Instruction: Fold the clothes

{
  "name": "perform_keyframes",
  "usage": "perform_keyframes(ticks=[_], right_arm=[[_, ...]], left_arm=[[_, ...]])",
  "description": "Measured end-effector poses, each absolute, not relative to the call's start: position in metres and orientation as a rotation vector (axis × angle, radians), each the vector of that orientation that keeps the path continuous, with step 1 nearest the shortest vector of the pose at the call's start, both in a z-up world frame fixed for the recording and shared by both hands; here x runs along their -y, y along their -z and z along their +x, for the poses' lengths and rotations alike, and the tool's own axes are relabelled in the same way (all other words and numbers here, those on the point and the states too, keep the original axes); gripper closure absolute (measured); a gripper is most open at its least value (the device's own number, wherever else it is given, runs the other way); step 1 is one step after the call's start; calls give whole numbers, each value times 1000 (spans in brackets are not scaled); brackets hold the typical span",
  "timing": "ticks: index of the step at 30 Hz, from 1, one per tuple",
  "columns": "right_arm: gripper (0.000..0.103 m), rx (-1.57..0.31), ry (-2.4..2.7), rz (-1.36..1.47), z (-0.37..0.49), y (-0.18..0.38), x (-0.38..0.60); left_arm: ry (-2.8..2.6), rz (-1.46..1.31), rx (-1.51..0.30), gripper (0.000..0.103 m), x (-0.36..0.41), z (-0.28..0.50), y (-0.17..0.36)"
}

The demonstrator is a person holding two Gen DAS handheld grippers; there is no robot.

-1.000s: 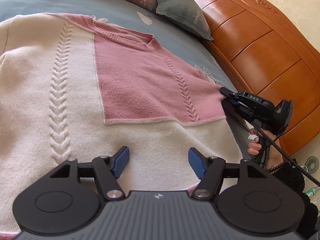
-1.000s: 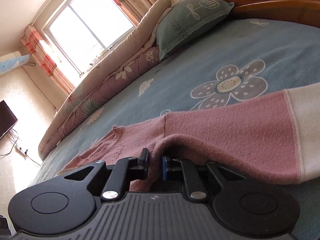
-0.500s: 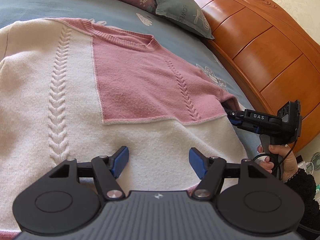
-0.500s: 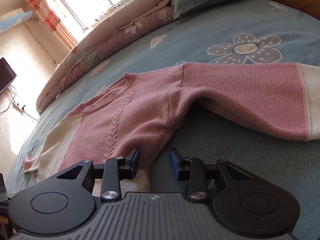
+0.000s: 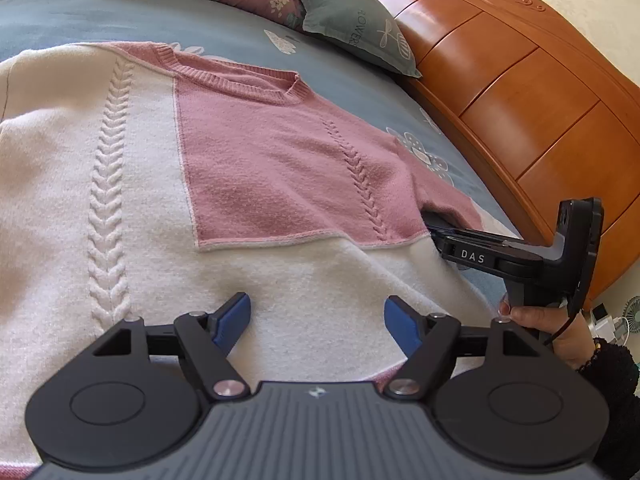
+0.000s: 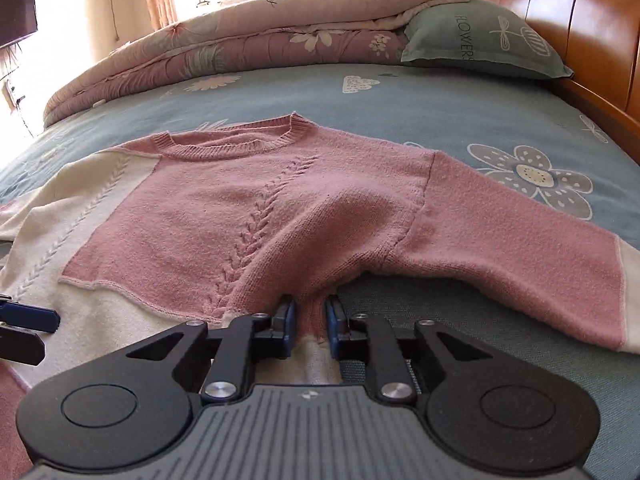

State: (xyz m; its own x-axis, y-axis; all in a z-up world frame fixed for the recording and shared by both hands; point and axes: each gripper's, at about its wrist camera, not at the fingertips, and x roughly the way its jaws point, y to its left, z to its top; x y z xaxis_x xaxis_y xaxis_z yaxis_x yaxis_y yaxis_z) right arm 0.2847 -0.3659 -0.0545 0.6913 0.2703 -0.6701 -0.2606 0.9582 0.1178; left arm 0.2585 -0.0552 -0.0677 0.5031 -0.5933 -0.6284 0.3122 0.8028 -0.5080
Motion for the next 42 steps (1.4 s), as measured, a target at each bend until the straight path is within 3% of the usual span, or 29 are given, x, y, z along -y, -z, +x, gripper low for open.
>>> perform_keyframes(ticks=[2,9,14,17,18,20,22,25,32,37,42], right_arm=[[88,-748,-241,-5,284,50,373],[86,-727,-50,132,268,36,424],[69,-689,-188,250,238,25,411],[65,-786,-227,234,236,41,395],[67,-816,-205,227,234,47,394],[87,-816,-153,249,225,47,407],[91,-811,-115,283,217,41,419],[50,-777,-90,222,206,22,408],[48,-859,-187,57,198,36,337],[31,-858,-164,64,152,47,347],[24,-843,-151,65,129,37,344]], left_arm=[[559,-355,-889,28,55,259,68],[536,-324,-915,28,59,261,59],[502,-169,-912,29,68,260,49],[486,-71,-928,29,69,253,52],[486,-40,-926,28,67,246,52],[494,6,-923,28,59,230,50],[493,44,-932,28,52,217,46],[497,60,-910,28,48,208,33],[455,105,-940,26,61,204,47],[443,40,-928,22,28,153,54],[458,14,-917,22,11,144,38]])
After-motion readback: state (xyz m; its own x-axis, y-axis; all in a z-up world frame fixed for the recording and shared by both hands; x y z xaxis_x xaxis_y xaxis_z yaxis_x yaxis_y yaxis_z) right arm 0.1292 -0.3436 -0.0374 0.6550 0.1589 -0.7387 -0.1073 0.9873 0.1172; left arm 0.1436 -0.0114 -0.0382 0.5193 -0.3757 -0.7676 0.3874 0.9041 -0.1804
